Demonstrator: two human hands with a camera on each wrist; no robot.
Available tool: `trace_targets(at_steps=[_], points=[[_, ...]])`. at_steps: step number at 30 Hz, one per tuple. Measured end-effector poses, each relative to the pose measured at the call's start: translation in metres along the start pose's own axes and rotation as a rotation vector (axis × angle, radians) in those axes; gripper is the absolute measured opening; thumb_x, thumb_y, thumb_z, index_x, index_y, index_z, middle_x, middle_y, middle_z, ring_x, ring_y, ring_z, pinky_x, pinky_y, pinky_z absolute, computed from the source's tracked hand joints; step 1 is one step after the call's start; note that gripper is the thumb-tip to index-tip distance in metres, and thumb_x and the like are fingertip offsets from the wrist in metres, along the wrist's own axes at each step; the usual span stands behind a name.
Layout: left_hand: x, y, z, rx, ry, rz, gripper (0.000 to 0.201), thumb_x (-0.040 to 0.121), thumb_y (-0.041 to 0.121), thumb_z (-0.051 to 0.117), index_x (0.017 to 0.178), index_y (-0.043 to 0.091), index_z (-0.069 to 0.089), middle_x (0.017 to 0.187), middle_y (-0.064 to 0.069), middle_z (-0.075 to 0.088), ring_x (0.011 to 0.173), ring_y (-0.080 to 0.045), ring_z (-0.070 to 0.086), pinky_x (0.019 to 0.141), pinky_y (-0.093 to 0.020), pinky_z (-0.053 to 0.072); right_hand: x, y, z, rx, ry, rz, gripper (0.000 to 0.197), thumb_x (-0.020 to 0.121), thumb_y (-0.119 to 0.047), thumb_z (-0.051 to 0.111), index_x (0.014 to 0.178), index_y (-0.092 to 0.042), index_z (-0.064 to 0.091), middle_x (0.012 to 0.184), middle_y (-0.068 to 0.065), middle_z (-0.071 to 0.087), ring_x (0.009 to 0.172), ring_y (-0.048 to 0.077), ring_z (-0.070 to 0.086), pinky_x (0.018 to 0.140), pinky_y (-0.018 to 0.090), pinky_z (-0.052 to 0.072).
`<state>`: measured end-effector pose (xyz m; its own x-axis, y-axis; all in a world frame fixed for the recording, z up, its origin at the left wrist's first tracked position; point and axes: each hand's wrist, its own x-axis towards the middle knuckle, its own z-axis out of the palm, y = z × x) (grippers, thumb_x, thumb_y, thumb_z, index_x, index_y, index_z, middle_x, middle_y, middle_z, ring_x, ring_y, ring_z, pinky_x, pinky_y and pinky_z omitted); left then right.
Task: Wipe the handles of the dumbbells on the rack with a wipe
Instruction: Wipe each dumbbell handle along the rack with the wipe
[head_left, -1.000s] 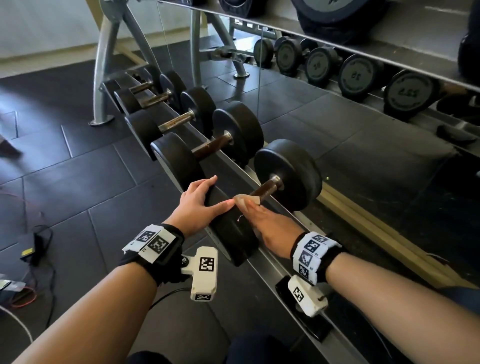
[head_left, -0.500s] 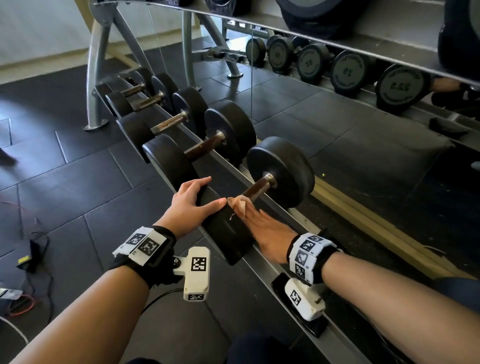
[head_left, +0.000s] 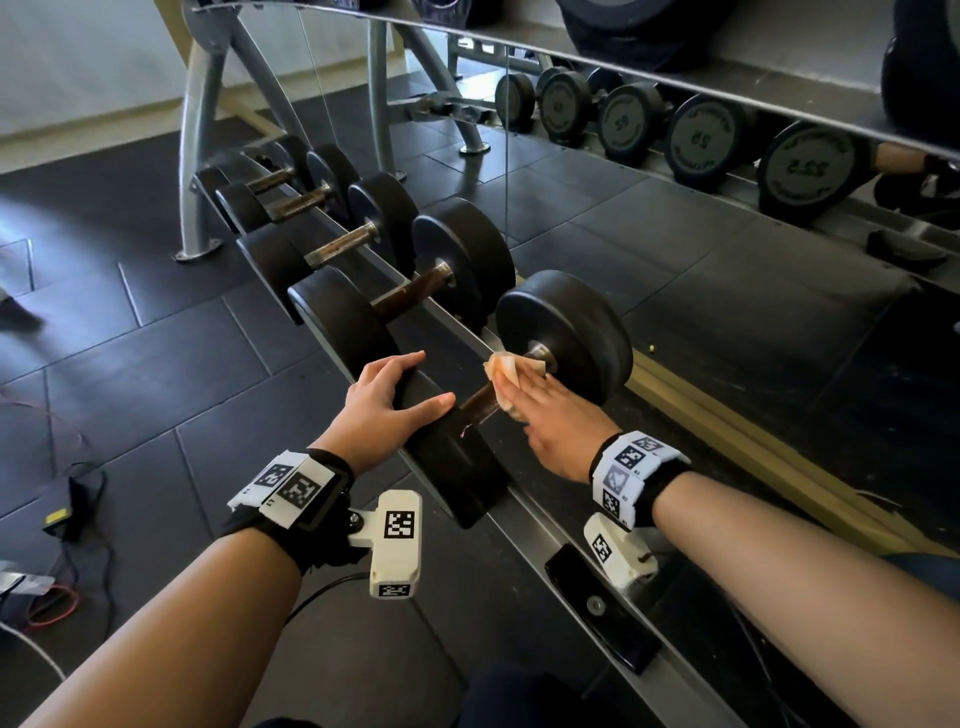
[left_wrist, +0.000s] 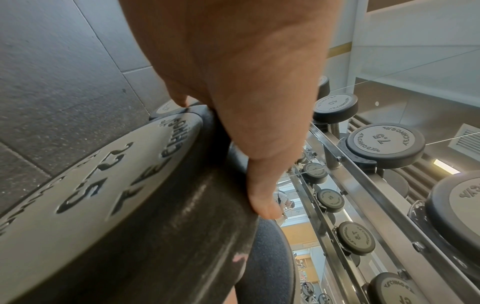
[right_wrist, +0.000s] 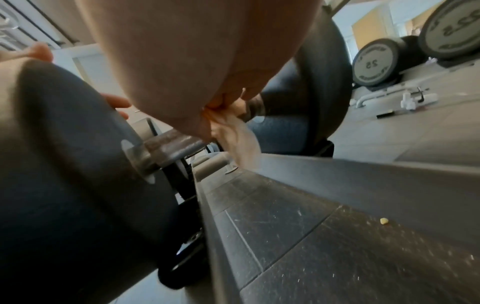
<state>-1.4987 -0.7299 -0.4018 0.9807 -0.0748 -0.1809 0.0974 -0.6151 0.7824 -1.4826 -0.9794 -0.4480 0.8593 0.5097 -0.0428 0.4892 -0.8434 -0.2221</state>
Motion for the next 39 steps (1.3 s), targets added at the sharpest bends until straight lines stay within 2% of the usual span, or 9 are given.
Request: trace_targets(at_steps=[6,11,15,19,24,27,30,34,39], points=[[0.000,0.000,0.000,0.006,0.001,0.005,0.083,0.070,0.068,0.065,0.143,0.045,0.035,0.143,0.016,0.026,0.135,-0.021,0.028,0.111,-0.052,0.037,0.031,0.001,-0.018,0.006,0.023,0.091,0.069,0.093,-0.009,0.050,0.155,-0.022,0.022,0.164,0.003,0.020,0.153,0.018,0.009,0.115,0.026,-0.001],[0.000,0.000,-0.001,-0.007,-0.008,-0.003,0.083,0.069,0.066,0.066,0.143,0.045,0.034,0.144,0.015,0.026,0.135,-0.022,0.029,0.109,-0.052,0.039,0.040,-0.019,-0.004,0.066,0.060,-0.042,0.062,0.089,-0.010,0.058,0.147,-0.022,0.040,0.143,-0.004,0.049,0.140,0.017,0.037,0.121,0.036,0.016],[0.001,-0.001,-0.001,-0.005,0.022,0.008,0.077,0.076,0.060,0.070,0.144,0.043,0.037,0.144,0.013,0.028,0.136,-0.020,0.028,0.112,-0.050,0.036,0.044,-0.005,-0.012,-0.020,0.041,-0.056,0.045,0.098,-0.028,0.050,0.142,-0.026,0.045,0.142,-0.005,0.050,0.137,0.014,0.039,0.122,0.034,0.007],[0.000,-0.002,0.000,-0.009,0.034,0.019,0.077,0.077,0.060,0.070,0.144,0.043,0.037,0.144,0.015,0.029,0.136,-0.017,0.027,0.113,-0.049,0.034,0.043,0.008,-0.016,-0.102,0.118,-0.050,0.035,0.103,-0.039,0.041,0.133,-0.025,0.053,0.132,-0.004,0.057,0.129,0.016,0.046,0.120,0.034,0.016],[0.001,-0.002,0.001,-0.018,0.040,0.020,0.078,0.076,0.059,0.071,0.144,0.042,0.037,0.144,0.014,0.029,0.136,-0.018,0.028,0.113,-0.050,0.035,0.038,-0.006,-0.002,0.024,0.184,-0.139,0.032,0.102,-0.015,0.049,0.131,-0.021,0.058,0.131,-0.001,0.059,0.130,0.018,0.047,0.120,0.035,0.023],[0.001,-0.002,0.001,-0.007,0.041,0.019,0.079,0.076,0.061,0.070,0.144,0.042,0.037,0.143,0.014,0.029,0.135,-0.018,0.028,0.112,-0.050,0.035,0.040,-0.009,-0.005,0.033,0.170,-0.201,0.037,0.101,-0.013,0.050,0.135,-0.026,0.057,0.137,0.000,0.059,0.141,0.018,0.040,0.124,0.034,0.014],[0.001,-0.002,0.000,-0.006,0.027,0.012,0.080,0.075,0.062,0.069,0.145,0.043,0.036,0.145,0.014,0.028,0.136,-0.019,0.027,0.113,-0.051,0.034,0.043,0.000,-0.019,-0.127,0.152,-0.130,0.045,0.101,-0.013,0.046,0.140,-0.036,0.051,0.147,0.002,0.050,0.149,0.023,0.025,0.124,0.042,0.015],[0.002,-0.003,0.000,-0.002,0.026,0.011,0.080,0.075,0.062,0.069,0.145,0.043,0.036,0.145,0.014,0.028,0.137,-0.019,0.027,0.113,-0.051,0.034,0.041,0.008,-0.026,-0.202,0.185,-0.025,0.042,0.100,-0.011,0.046,0.138,-0.026,0.055,0.145,0.011,0.050,0.147,0.027,0.028,0.121,0.035,0.015],[0.001,-0.002,0.001,-0.015,0.057,0.021,0.084,0.069,0.066,0.069,0.144,0.041,0.039,0.140,0.014,0.032,0.137,-0.018,0.028,0.114,-0.048,0.033,0.034,-0.016,-0.008,0.136,0.051,-0.128,0.054,0.098,0.000,0.047,0.143,-0.028,0.050,0.151,0.012,0.045,0.145,0.027,0.035,0.122,0.040,0.025]])
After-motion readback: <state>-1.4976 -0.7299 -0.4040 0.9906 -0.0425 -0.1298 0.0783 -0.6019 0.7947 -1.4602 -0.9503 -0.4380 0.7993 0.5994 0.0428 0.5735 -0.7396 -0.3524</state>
